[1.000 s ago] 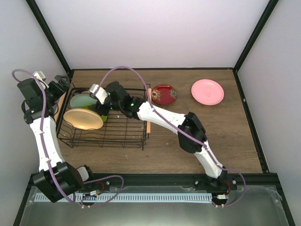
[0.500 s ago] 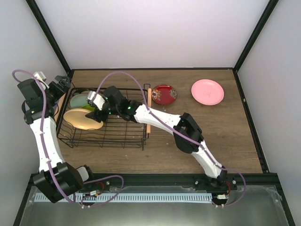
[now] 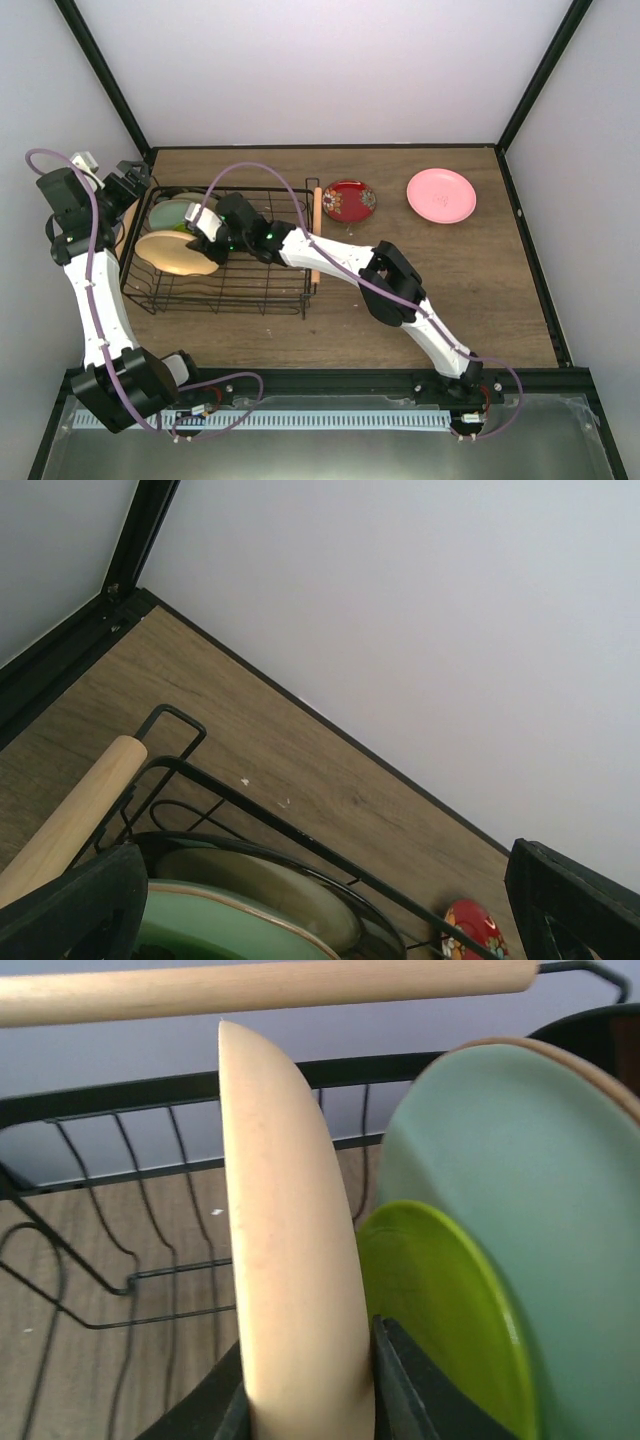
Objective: Unload the plates from the dish rack
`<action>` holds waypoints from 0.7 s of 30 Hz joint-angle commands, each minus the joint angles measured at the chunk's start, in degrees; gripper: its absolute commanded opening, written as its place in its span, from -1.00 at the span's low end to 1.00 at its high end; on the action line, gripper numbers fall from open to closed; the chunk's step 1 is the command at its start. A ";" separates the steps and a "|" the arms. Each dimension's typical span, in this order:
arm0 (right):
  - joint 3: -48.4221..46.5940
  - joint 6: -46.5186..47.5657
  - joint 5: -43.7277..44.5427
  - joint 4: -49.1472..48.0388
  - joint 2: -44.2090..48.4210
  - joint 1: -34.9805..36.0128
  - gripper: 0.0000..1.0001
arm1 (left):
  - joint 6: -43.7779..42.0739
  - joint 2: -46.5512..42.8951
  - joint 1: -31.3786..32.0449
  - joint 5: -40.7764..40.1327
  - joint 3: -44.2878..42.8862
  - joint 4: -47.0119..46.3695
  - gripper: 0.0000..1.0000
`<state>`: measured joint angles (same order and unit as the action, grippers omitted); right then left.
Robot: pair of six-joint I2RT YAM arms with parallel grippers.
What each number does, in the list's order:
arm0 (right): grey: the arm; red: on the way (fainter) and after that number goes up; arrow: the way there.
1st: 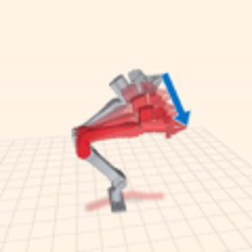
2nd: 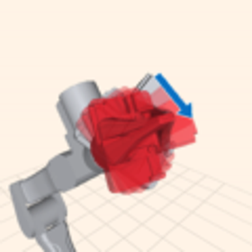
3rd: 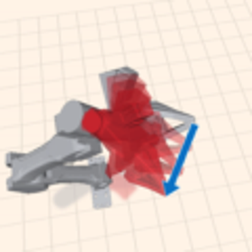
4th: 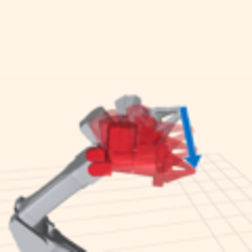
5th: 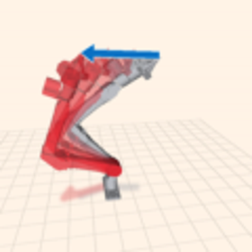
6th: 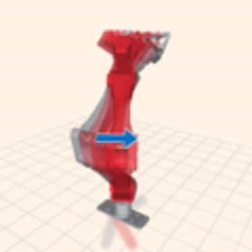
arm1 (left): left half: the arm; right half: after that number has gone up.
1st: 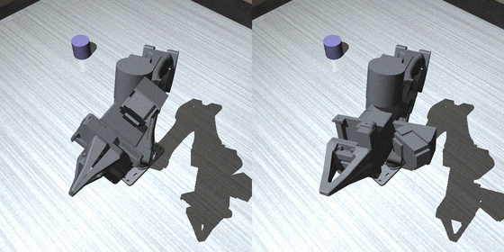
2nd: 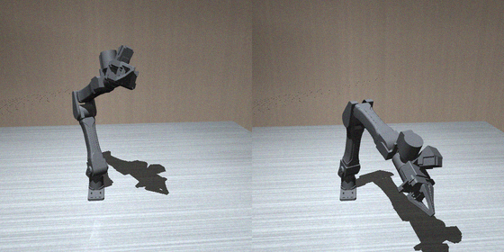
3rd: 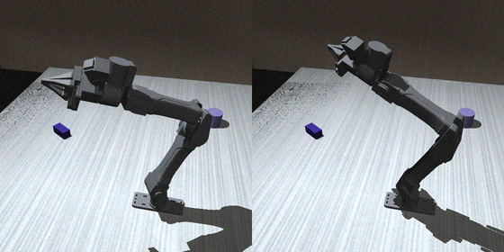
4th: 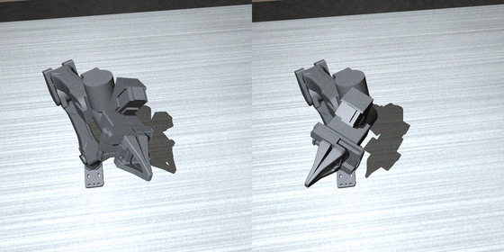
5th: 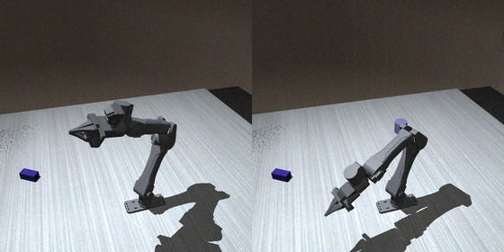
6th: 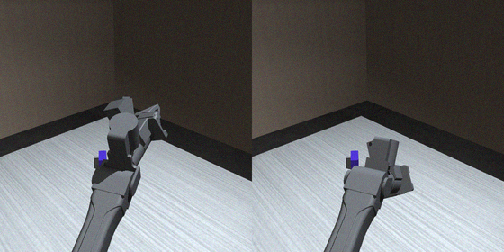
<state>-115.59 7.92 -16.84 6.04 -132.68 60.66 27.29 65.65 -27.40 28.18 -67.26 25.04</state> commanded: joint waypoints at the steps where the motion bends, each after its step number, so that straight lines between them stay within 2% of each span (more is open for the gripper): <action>1: 2.25 1.06 2.50 -2.97 4.02 1.54 -0.56 | 0.22 -1.30 -0.20 0.98 0.66 -0.25 1.00; 7: 6.15 2.57 7.05 -6.25 7.68 2.06 -0.70 | 0.65 -1.82 -0.20 1.25 1.12 -0.41 1.00; 12: 12.10 3.81 11.25 -12.63 12.88 2.61 -0.80 | 1.06 -2.37 -0.20 1.52 1.59 -0.51 1.00; 21: 14.32 6.25 13.84 -8.87 19.74 2.70 -0.88 | 2.02 -2.17 -0.18 2.17 1.17 -1.75 1.00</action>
<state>-101.86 13.04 -3.92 -2.17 -118.15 62.59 28.40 64.36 -27.40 29.19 -66.28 24.97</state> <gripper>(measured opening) 0.070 0.998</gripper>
